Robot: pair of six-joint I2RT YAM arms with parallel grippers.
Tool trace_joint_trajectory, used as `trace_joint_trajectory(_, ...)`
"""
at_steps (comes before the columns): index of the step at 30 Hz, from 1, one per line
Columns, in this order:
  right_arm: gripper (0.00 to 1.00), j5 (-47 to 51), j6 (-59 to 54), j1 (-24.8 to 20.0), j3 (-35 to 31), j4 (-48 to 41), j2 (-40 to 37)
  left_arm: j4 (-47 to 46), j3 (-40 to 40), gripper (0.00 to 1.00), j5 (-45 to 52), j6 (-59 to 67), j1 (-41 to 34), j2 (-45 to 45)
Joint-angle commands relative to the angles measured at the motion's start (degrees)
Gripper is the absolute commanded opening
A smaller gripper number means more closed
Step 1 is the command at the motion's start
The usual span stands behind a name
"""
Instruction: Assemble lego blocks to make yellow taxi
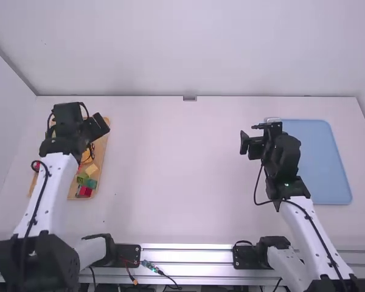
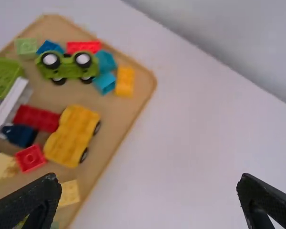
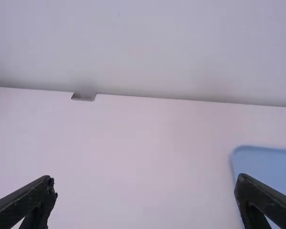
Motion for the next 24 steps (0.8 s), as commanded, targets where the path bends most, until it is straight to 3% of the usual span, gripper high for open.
trace_joint_trajectory(1,0.99,0.1,0.0,0.1,1.2,0.1,0.0,-3.1,4.0,0.99,-1.2,0.6,3.0,4.3)
trace_joint_trajectory(6,0.99,0.1,0.0,0.1,1.2,0.2,0.0,-8.9,9.8,0.99,-0.7,3.7,7.9,12.3)
trace_joint_trajectory(10,0.99,0.1,0.0,0.1,1.2,0.2,-0.1,-14.6,16.1,0.99,7.8,16.6,12.7,22.7)
trace_joint_trajectory(13,0.99,0.1,-0.1,0.2,1.2,0.2,-0.1,-16.8,18.5,0.99,6.8,18.0,14.7,27.8)
trace_joint_trajectory(19,0.99,0.1,0.0,0.1,1.2,0.7,-0.1,-16.7,18.4,0.99,1.2,17.9,15.5,32.3)
trace_joint_trajectory(24,0.99,0.1,0.0,0.1,1.2,1.4,-0.1,-10.9,14.9,0.99,-0.6,23.2,15.4,32.5)
